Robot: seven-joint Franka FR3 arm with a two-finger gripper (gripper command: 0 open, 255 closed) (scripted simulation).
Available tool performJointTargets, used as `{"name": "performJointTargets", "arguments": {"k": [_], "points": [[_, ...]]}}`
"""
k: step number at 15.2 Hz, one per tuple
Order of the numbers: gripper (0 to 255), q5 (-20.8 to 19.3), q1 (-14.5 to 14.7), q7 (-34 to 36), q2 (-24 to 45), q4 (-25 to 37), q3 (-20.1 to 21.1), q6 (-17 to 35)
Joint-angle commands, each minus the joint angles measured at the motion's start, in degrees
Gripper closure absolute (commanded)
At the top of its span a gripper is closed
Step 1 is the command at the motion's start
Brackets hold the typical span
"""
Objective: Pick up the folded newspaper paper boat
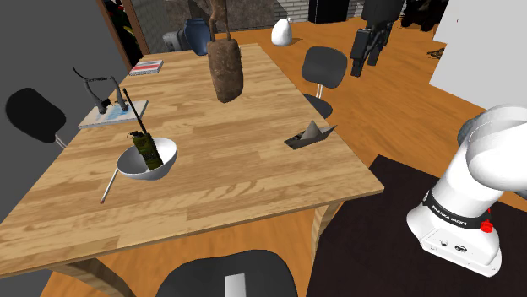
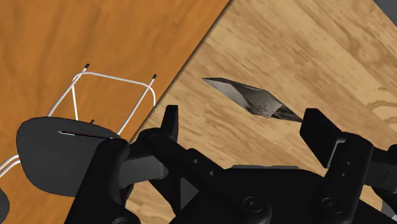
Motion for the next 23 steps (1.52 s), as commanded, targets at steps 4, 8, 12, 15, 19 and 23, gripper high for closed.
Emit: {"name": "performJointTargets", "arguments": {"k": [4, 8, 12, 15, 19, 23], "points": [[0, -0.72, 3.59, -10.86, 3.79, -2.61, -3.07, 5.52], [0, -1.15, 8.36, -25.31, 9.90, -4.81, -6.74, 12.39], [0, -0.84, 13.03, -39.80, 16.76, -5.89, -9.66, 18.60], [0, -0.16, 16.48, -50.66, 22.10, -6.21, -11.31, 22.80], [0, 0.00, 16.69, -51.51, 23.33, -7.83, -11.50, 25.55], [0, 0.23, 16.78, -51.93, 25.06, -10.08, -11.69, 29.50]]}}
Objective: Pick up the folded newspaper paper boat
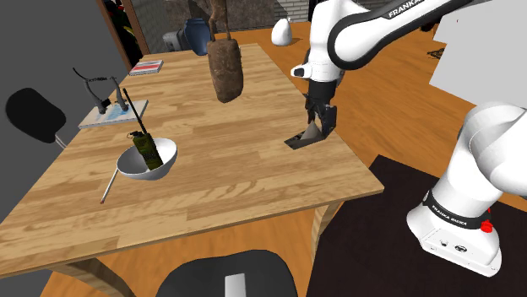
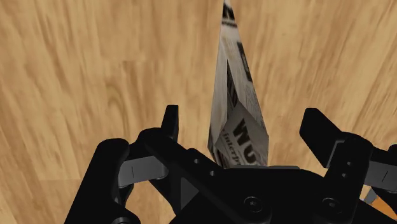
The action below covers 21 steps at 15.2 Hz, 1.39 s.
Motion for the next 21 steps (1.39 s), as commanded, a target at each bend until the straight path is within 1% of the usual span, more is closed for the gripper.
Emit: {"name": "performJointTargets", "arguments": {"k": [1, 2, 3, 12, 21], "points": [[0, 0.08, 0.05, -0.08, 0.38, -0.85, -0.01, 1.28], [0, 0.08, 0.05, -0.08, 0.40, -0.84, -0.01, 1.29], [255, 0.08, 0.06, -0.06, 0.34, -0.87, 0.00, 1.26], [255, 0.08, 0.06, -0.08, 0.40, -0.83, -0.01, 1.29], [255, -0.31, -0.08, 0.70, -2.66, 3.82, 0.34, -6.39]]}}
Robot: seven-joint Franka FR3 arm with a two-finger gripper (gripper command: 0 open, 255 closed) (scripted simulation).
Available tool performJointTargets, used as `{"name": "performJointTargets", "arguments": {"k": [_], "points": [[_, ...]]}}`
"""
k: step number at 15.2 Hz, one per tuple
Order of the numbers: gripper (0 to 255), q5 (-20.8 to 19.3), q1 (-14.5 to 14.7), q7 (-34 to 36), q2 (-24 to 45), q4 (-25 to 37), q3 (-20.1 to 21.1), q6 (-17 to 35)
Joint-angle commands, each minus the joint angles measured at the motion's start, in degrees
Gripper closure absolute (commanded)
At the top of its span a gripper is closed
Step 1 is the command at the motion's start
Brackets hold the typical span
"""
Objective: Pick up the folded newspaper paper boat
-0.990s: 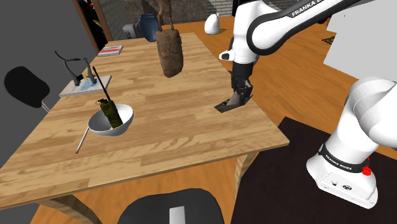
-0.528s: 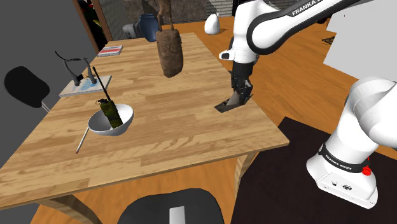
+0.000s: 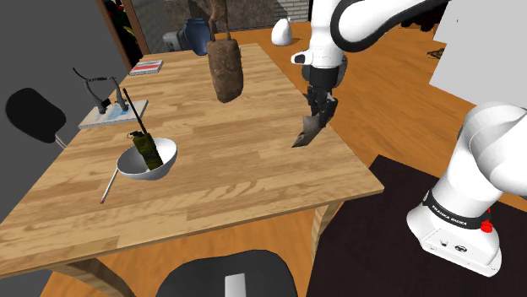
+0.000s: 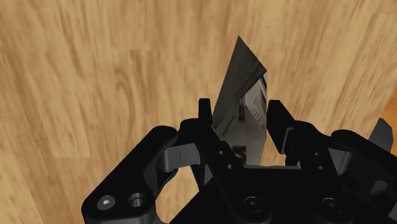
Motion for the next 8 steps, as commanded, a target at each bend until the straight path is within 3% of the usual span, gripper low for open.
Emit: {"name": "performJointTargets", "arguments": {"k": [1, 8], "points": [[255, -0.07, -0.04, 0.14, -0.61, 0.94, 0.06, -1.56], [255, -0.17, -0.05, 0.49, -1.71, 4.06, 0.22, -5.78]]}}
